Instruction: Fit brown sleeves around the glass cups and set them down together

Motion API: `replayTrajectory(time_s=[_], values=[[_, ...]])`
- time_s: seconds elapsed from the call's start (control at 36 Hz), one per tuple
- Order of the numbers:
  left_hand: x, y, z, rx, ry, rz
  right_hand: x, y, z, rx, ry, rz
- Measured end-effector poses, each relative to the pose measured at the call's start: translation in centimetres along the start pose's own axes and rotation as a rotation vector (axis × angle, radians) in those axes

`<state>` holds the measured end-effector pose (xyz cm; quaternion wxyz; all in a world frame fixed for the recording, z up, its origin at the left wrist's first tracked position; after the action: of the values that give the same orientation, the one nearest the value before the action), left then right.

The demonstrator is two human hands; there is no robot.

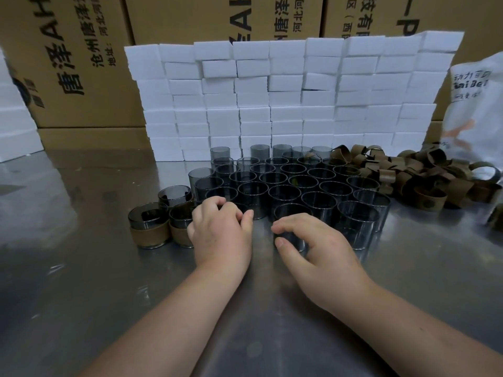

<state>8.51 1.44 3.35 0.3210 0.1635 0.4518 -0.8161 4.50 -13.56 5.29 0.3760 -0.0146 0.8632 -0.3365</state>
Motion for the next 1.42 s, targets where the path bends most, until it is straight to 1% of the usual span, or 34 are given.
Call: replayTrajectory(time_s=[0.28, 0.33, 0.39, 0.44, 0.47, 0.56, 0.61, 0.69, 0.78, 0.92, 1.08, 1.22, 1.28, 1.42], values=[[0.1, -0.6, 0.2, -0.067, 0.006, 0.049, -0.1, 0.4, 0.1, 0.032, 0.012, -0.014], [0.1, -0.6, 0.2, -0.068, 0.008, 0.039, -0.2, 0.2, 0.1, 0.049, 0.015, 0.01], [0.2, -0.7, 0.5, -0.053, 0.026, 0.034, -0.3, -0.6, 0.3, 0.081, 0.034, 0.078], [0.5, -0.9, 1.2, -0.01, 0.096, 0.039, -0.4, -1.5, 0.7, 0.134, 0.079, 0.139], [0.7, -1.0, 1.8, 0.02, 0.154, 0.042, -0.5, -1.8, 1.1, 0.17, 0.114, 0.141], [1.4, -1.1, 3.7, 0.103, 0.337, 0.019, -0.8, -1.9, 2.7, 0.299, 0.246, 0.07], [2.0, -0.7, 4.5, 0.104, 0.434, -0.062, -0.9, -1.6, 3.2, 0.368, 0.291, 0.012], [2.7, 0.3, 5.1, 0.045, 0.539, -0.179, -1.0, -0.7, 3.3, 0.407, 0.264, -0.067], [3.0, 0.9, 5.1, 0.024, 0.573, -0.218, -1.2, 0.3, 3.2, 0.408, 0.198, -0.113], [2.9, 1.4, 4.8, -0.023, 0.571, -0.213, -1.3, 0.8, 2.9, 0.326, 0.19, -0.08], [2.8, 1.3, 5.1, -0.038, 0.565, -0.204, -1.4, -0.4, 3.0, 0.199, 0.219, 0.061], [3.2, 1.4, 5.5, 0.018, 0.576, -0.231, -1.2, -1.4, 3.6, -0.057, 0.293, 0.201], [3.2, 1.1, 5.6, 0.035, 0.569, -0.206, -1.0, -1.5, 3.5, -0.101, 0.29, 0.206], [3.4, 0.8, 5.9, 0.116, 0.508, -0.193, -0.9, -1.8, 3.2, -0.108, 0.234, 0.22]])
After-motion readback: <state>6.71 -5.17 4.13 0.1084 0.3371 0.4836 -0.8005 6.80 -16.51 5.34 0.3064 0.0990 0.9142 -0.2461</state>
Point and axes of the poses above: each hand's wrist, its own x-axis away from the middle knuckle, its own y-axis out of the palm, z = x × y, the point moved 7 cm from there along -x, towards the middle knuckle, and after that the axes turned 2 degrees about z, right-handed, at the moved point
